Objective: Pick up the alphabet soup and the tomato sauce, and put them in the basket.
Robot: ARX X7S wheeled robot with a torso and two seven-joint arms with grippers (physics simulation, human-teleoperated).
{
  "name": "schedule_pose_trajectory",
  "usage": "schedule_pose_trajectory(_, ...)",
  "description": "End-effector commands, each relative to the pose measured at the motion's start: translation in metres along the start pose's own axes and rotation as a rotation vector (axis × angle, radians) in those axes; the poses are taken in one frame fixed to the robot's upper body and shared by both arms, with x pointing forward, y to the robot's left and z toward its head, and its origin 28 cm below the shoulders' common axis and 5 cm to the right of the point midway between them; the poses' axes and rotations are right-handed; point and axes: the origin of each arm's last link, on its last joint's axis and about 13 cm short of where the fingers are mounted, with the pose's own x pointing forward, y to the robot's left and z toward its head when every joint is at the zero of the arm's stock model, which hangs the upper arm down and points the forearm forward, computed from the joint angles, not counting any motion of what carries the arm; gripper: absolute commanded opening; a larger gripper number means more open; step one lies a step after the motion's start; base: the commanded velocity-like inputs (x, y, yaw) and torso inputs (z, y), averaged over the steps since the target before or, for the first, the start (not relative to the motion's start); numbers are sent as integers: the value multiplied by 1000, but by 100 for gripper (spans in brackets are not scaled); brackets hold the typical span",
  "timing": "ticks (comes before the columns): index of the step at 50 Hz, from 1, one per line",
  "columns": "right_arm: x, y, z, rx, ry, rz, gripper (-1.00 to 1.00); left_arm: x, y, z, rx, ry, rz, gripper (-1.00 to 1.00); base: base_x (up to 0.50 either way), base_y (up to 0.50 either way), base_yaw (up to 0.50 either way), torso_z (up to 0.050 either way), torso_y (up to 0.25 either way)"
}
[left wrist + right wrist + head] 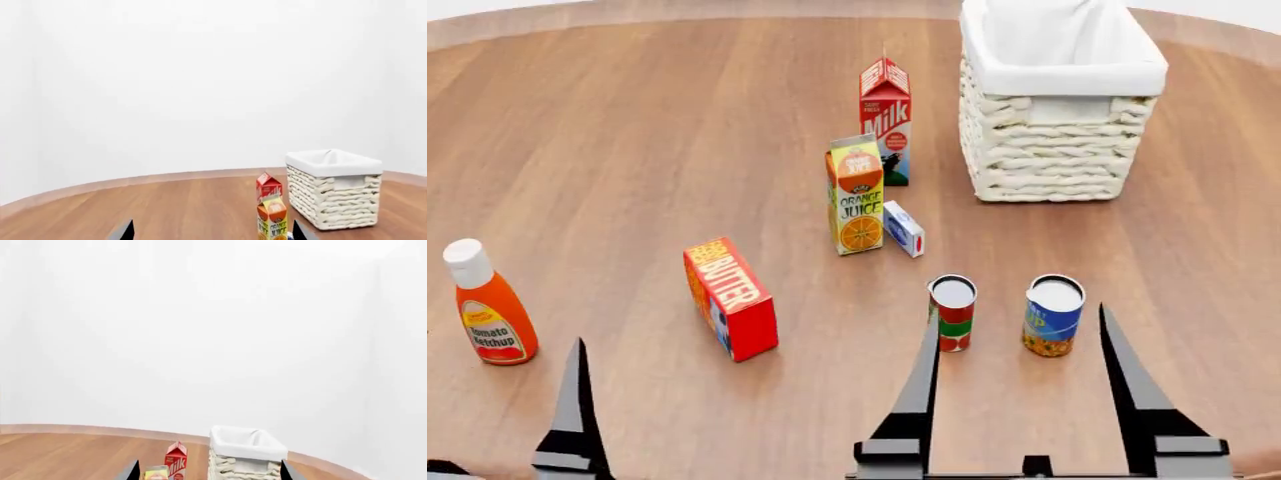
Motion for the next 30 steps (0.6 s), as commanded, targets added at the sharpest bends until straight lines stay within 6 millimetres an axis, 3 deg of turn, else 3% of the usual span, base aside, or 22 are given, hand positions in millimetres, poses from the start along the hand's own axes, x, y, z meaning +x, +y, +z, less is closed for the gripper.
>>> schedule_pose_trajectory(1,-2,-2,21,-1,-71,-13,100,-7,-1,28,-3,-76,-10,100,0,0,0,0,0)
schedule_pose_trajectory(19,-1,-1,20,-45,-55,8,100,-9,-1,35,-10,-100,-20,100,6,0,0,0,0)
schedule_pose_trajectory(30,-1,-1,20,-39,-53,13,100,-9,-1,34,-8,-101,-24,100,471,0,0,0,0)
